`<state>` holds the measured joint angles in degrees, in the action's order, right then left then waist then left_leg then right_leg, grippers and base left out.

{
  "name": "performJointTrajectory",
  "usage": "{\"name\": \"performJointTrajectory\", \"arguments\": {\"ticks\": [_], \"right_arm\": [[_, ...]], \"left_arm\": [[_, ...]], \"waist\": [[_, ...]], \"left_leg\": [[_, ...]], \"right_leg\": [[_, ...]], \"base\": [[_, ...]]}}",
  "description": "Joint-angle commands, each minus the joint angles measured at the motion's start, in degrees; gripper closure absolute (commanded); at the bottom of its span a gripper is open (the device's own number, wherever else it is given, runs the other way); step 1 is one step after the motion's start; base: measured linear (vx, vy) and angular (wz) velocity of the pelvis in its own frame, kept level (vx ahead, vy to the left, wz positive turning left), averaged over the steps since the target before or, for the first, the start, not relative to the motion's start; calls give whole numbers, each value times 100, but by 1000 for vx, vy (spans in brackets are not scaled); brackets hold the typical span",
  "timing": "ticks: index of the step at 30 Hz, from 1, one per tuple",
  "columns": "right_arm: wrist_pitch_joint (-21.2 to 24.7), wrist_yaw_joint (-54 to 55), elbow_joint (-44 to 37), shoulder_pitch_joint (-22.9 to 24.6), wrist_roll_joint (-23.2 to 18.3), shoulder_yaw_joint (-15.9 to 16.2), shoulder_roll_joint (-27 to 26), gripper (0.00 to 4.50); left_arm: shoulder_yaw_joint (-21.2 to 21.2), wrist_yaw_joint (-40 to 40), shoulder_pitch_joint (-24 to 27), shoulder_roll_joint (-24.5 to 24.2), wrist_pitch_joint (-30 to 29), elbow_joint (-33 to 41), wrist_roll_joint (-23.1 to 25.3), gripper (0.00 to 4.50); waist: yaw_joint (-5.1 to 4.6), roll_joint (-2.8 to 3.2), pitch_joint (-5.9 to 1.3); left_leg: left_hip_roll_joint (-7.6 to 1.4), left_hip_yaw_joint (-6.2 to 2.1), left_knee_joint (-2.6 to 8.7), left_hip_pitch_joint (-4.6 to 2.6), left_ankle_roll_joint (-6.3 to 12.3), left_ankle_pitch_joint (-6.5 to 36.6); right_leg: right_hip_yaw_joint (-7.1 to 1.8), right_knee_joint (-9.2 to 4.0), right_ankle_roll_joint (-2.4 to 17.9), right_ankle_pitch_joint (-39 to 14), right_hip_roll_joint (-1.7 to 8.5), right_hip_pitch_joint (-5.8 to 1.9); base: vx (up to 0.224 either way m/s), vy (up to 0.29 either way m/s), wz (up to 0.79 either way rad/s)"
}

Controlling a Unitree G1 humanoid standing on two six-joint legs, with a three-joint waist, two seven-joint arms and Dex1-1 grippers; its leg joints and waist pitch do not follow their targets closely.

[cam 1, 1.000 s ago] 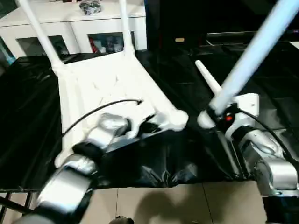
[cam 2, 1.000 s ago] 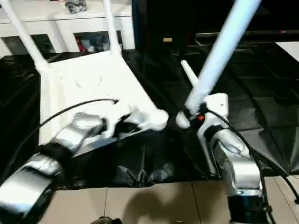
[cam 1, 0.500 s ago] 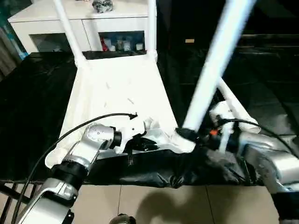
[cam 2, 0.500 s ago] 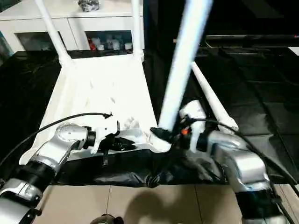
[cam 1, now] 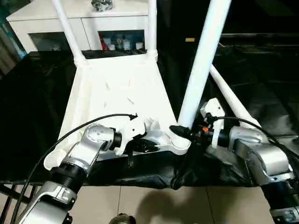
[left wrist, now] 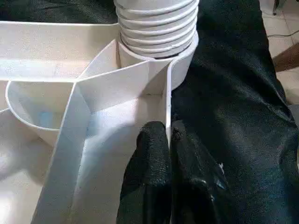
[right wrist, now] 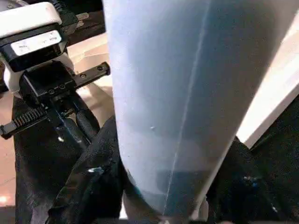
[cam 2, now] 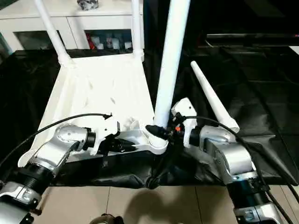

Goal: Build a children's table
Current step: Insert table leg to table base

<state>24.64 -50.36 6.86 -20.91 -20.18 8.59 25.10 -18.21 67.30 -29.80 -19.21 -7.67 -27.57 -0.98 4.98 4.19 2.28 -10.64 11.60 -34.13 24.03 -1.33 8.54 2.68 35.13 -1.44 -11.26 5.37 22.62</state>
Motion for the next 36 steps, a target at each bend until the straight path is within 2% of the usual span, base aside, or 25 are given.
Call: {"name": "performJointTrajectory", "arguments": {"ticks": [1,6,10,13,14,15,17,20,23,25,27,29,30,31,32,35,36], "right_arm": [[56,-13,246,34,216,113,33,262],[23,31,383,112,99,-25,-67,262],[-15,332,601,296,-228,-496,-347,262],[-130,483,705,406,-282,-666,-444,262],[-155,533,720,464,-320,-732,-490,262],[-232,611,704,583,-363,-817,-563,262],[-349,671,669,711,-360,-874,-633,262],[-551,748,552,884,-242,-838,-698,262],[-930,971,272,1090,119,-624,-741,262],[-961,1030,215,1097,179,-590,-747,262],[-1084,1131,115,1051,522,-373,-673,262],[-1103,1137,105,1035,588,-315,-646,262],[-1112,1127,99,999,699,-190,-586,262],[-1114,1117,99,987,731,-151,-567,262],[-1110,1073,104,957,798,-72,-541,262],[-1051,973,134,882,824,25,-513,262],[-1047,938,163,851,833,56,-500,262]], "left_arm": [[68,83,33,1,-25,255,-187,450],[81,41,28,19,-29,250,-200,450],[124,-77,-35,80,-21,187,-186,450],[133,-106,-49,92,-20,169,-182,450],[136,-110,-58,95,-14,152,-181,450],[140,-125,-72,103,4,121,-175,450],[142,-150,-92,115,27,84,-166,450],[149,-198,-116,130,63,37,-152,450],[143,-232,-148,132,87,-19,-141,450],[141,-236,-157,131,90,-29,-136,450],[136,-242,-188,135,100,-63,-122,450],[137,-243,-196,138,103,-73,-120,450],[135,-252,-203,147,116,-90,-109,450],[134,-254,-204,149,121,-95,-106,450],[133,-262,-202,155,131,-102,-102,450],[130,-267,-187,157,126,-78,-106,450],[129,-268,-182,157,122,-69,-108,450]], "waist": [[-23,-113,-388],[-24,-114,-394],[-30,-105,-391],[-38,-108,-387],[-37,-76,-382],[-50,-94,-381],[-46,-91,-380],[-52,-70,-375],[-53,-62,-373],[-61,-66,-371],[-71,-75,-358],[-81,-65,-348],[-91,-100,-341],[-100,-90,-341],[-128,-119,-337],[-156,-109,-337],[-163,-139,-334]], "left_leg": [[-253,-130,383,-243,195,1304],[-248,-126,376,-245,223,1280],[-249,-131,390,-255,169,1438],[-251,-134,403,-258,123,1524],[-246,-139,406,-257,94,1568],[-245,-140,410,-250,76,1592],[-250,-141,419,-259,58,1647],[-248,-143,432,-256,25,1677],[-246,-153,444,-256,-13,1764],[-241,-156,449,-252,-25,1775],[-242,-157,454,-252,-43,1883],[-244,-164,466,-266,-77,2004],[-246,-171,472,-267,-107,2054],[-243,-169,474,-272,-113,2077],[-245,-166,476,-273,-108,2123],[-239,-171,474,-259,-80,2114],[-243,-171,472,-257,-55,2097]], "right_leg": [[-176,-400,1321,-945,292,-166],[-176,-395,1345,-856,286,-164],[-176,-417,1338,-1015,286,-152],[-175,-426,1305,-1117,287,-148],[-178,-434,1282,-1189,294,-145],[-179,-443,1261,-1218,295,-149],[-181,-452,1229,-1272,294,-139],[-182,-460,1192,-1244,285,-135],[-181,-466,1144,-1331,289,-128],[-183,-464,1127,-1337,283,-133],[-184,-480,1097,-1518,287,-119],[-188,-498,1052,-1698,290,-109],[-187,-503,1015,-1804,292,-110],[-190,-508,1009,-1829,289,-107],[-196,-515,1008,-1843,284,-95],[-199,-514,1026,-1841,291,-104],[-201,-511,1029,-1839,294,-102]], "base": [[0,0,0],[0,0,0],[0,0,0],[0,0,0],[0,0,0],[0,0,0],[0,0,0],[0,0,0],[0,0,0],[0,0,0],[0,0,0],[0,0,0],[0,0,0],[0,0,0],[0,0,0],[0,0,0],[0,0,0]]}}
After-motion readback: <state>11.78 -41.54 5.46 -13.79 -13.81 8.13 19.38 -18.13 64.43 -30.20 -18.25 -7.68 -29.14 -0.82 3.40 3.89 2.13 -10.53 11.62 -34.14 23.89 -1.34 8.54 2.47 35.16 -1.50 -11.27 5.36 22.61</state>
